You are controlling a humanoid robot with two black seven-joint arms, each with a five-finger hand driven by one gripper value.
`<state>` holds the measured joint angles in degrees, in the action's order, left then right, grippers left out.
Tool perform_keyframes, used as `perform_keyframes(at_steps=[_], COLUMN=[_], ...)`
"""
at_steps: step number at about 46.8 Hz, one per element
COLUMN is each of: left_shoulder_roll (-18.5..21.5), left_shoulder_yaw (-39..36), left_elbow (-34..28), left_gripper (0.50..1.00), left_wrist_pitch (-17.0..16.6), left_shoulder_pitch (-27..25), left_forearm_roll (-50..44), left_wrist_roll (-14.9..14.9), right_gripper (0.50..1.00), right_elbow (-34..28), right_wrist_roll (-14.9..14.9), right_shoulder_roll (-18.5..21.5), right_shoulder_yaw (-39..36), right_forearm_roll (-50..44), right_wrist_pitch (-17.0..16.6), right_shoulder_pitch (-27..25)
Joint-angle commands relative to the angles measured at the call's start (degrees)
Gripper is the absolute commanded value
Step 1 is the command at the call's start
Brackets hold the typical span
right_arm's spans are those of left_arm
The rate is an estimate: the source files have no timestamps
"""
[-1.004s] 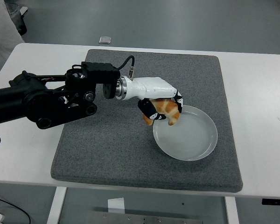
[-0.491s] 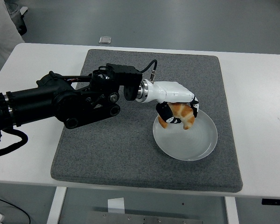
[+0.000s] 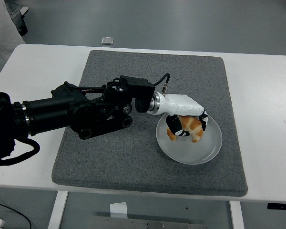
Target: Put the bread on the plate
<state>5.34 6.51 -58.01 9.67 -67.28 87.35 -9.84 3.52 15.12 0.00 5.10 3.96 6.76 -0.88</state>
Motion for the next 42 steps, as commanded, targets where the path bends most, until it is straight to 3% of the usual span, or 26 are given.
perform_keyframes(at_steps=[1, 7, 14, 29, 42], left_shoulder_roll=[-0.5, -0.8, -0.8, 0.5, 6.7], left_shoulder_yaw=[0.0, 0.0, 0.0, 1.7, 9.7], left_elbow=[0.4, 0.5, 0.5, -1.5, -3.4], left_gripper=[0.675, 0.848, 0.960, 0.988, 0.996], left_wrist_pitch=[0.1, 0.1, 0.1, 3.3, 7.6], left_shoulder_pitch=[0.5, 1.4, 1.4, -0.5, -1.7], left_forearm_roll=[-0.3, -0.3, -0.6, -10.2, -19.7], left_wrist_roll=[0.0, 0.1, 0.0, 0.1, 0.1], right_gripper=[0.932, 0.932, 0.932, 0.932, 0.932], right_elbow=[0.0, 0.0, 0.0, 0.0, 0.0], right_wrist_roll=[0.0, 0.0, 0.0, 0.0, 0.0], right_shoulder_roll=[0.0, 0.0, 0.0, 0.0, 0.0], right_shoulder_yaw=[0.0, 0.0, 0.0, 0.0, 0.0], right_forearm_roll=[0.0, 0.0, 0.0, 0.0, 0.0], right_wrist_pitch=[-0.1, 0.0, 0.0, 0.0, 0.0], right_shoulder_pitch=[0.0, 0.0, 0.0, 0.0, 0.0])
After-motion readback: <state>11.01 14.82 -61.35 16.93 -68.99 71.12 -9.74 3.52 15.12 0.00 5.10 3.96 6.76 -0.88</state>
